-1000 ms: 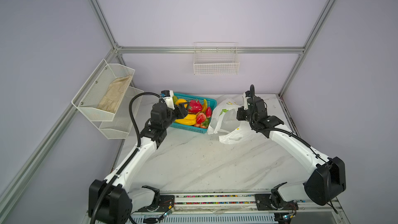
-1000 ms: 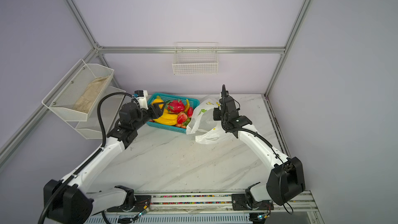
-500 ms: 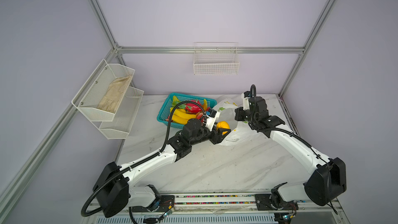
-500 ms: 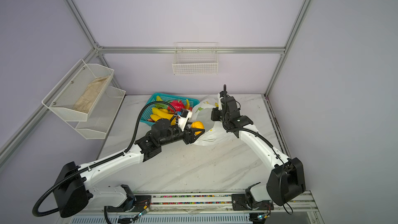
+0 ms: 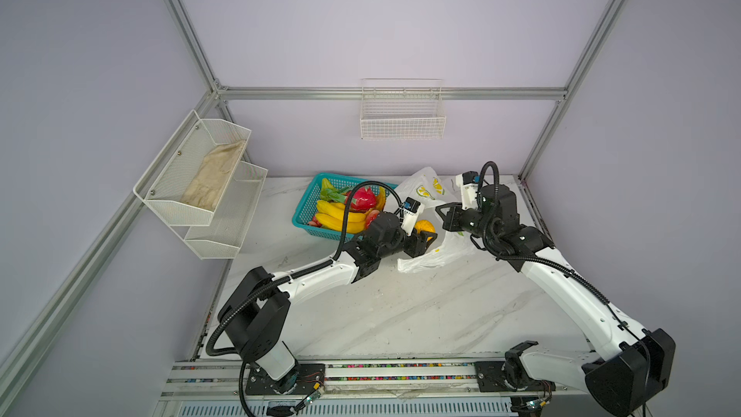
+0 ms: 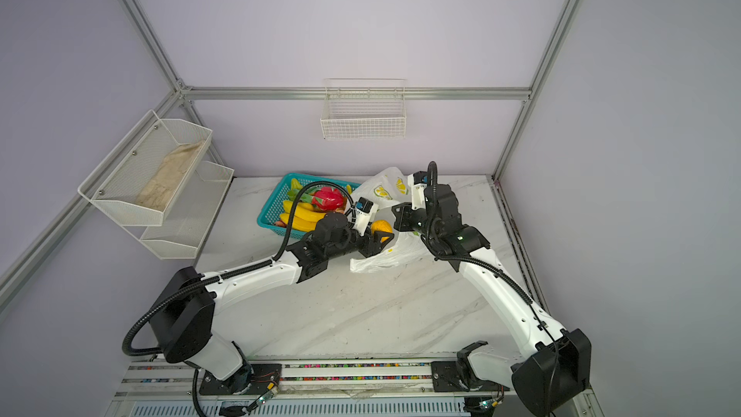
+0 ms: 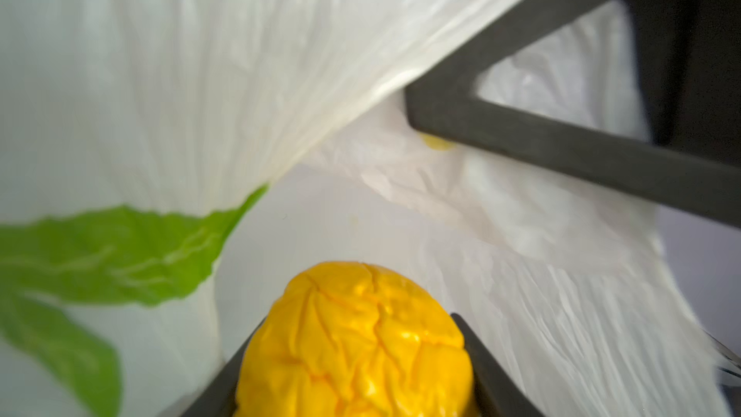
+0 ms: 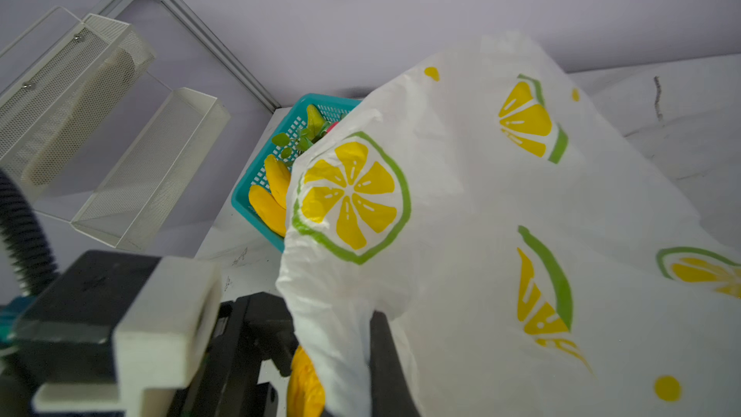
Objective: Place the fake fruits into the plastic bag and tie a complex knot
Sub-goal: 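Carry the lemon into the bag held by the right gripper and release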
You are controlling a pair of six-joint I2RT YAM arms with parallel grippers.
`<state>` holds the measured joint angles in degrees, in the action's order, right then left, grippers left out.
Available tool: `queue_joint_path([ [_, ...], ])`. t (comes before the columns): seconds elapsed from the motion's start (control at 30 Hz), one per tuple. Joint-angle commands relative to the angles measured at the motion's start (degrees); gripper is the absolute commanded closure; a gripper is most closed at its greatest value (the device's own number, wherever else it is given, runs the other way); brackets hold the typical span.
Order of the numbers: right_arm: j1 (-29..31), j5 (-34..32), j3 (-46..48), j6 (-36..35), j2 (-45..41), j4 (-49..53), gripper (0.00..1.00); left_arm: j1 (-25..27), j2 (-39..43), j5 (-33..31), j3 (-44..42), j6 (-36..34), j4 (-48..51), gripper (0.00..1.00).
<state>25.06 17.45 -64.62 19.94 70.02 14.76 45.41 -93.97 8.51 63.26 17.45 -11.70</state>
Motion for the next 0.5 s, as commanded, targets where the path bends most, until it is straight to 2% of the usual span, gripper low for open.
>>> queue_joint_path([
  [0.0,-0.2,5.7,1.3,4.0,-1.8,-3.0,1.0,-0.2,-2.0,-2.0,5.9,-1.3,-5.0,0.51],
  [0.23,-0.2,12.0,9.1,18.9,-4.8,-17.1,1.0,0.0,-6.3,-1.0,3.1,3.0,-12.6,0.48],
  [0.47,-0.3,10.1,11.6,21.8,-6.0,-19.4,1.0,0.0,-7.1,-0.4,-0.7,4.6,-15.9,0.28],
])
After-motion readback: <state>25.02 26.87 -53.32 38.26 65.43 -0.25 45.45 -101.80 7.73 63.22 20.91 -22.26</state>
